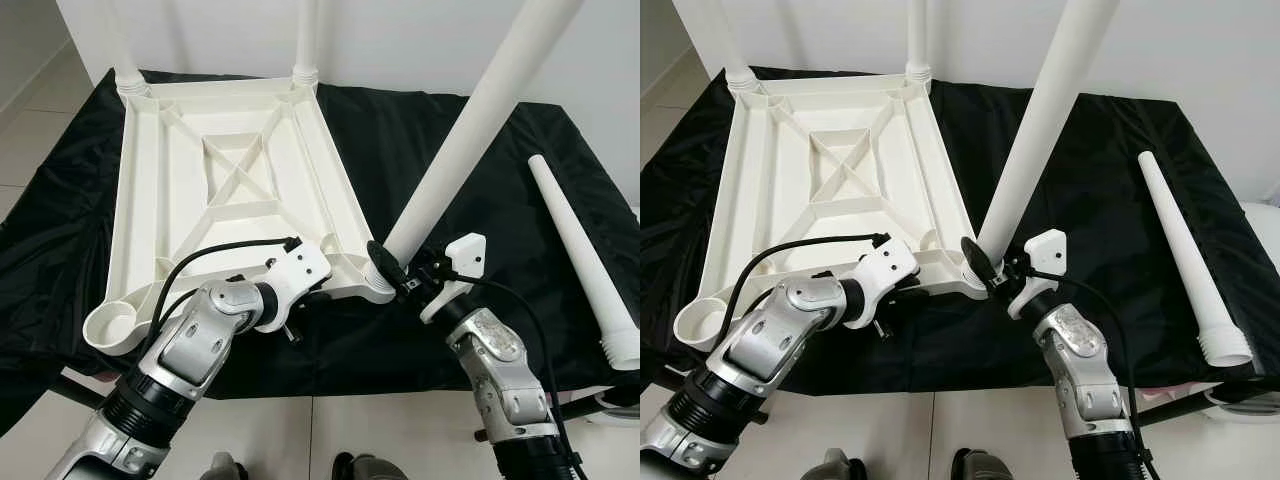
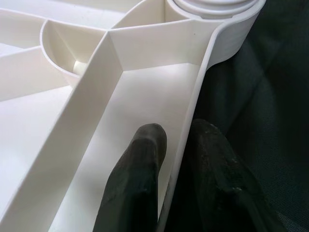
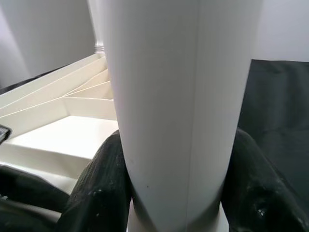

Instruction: Building children table

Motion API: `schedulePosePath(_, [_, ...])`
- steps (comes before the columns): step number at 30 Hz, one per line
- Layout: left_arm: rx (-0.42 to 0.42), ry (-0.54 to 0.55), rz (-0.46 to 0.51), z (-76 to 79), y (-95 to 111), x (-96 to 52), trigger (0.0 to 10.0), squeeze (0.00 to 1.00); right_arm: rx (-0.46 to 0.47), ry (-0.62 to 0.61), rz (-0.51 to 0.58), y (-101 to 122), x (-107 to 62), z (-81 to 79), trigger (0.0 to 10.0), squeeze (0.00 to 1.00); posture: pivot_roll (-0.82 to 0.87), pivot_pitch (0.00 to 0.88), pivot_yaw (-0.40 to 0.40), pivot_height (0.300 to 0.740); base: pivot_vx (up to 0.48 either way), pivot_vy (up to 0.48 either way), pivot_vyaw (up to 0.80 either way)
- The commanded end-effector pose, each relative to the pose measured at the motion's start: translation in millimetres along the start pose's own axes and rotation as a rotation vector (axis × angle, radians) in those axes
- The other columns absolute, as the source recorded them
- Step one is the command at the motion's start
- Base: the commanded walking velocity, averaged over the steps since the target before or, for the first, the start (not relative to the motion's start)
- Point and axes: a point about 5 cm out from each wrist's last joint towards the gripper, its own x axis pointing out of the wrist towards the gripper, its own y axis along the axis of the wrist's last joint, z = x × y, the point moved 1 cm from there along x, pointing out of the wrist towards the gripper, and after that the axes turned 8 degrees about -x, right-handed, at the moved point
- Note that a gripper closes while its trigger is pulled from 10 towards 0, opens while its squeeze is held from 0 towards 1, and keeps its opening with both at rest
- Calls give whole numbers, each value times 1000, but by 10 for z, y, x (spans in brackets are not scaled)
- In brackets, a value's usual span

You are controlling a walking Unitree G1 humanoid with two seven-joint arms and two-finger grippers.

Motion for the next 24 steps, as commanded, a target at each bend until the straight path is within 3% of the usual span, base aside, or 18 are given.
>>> schedulePosePath(1, [-4,149,-18,-179,-20,-37,10000,0,46,38,-29,-80,0,-198,0,0,-51,138,-32,740,0,0,0])
schedulePosePath(8, [-3,147,-19,-176,-16,-39,10000,0,30,-105,-36,-77,31,-291,0,0,-47,135,-34,740,0,0,0])
schedulePosePath(16, [2,142,-23,-170,-22,-37,10000,0,26,-173,-62,-116,23,-393,0,0,-47,131,-34,740,0,0,0])
schedulePosePath(17, [4,139,-26,-165,-28,-35,10000,0,17,-178,-70,-122,24,-401,10000,0,-49,128,-33,740,0,0,0])
schedulePosePath(24, [15,125,-39,-134,-65,-14,10000,0,3,-202,-80,-133,29,-402,10000,0,-54,124,-32,740,0,0,0])
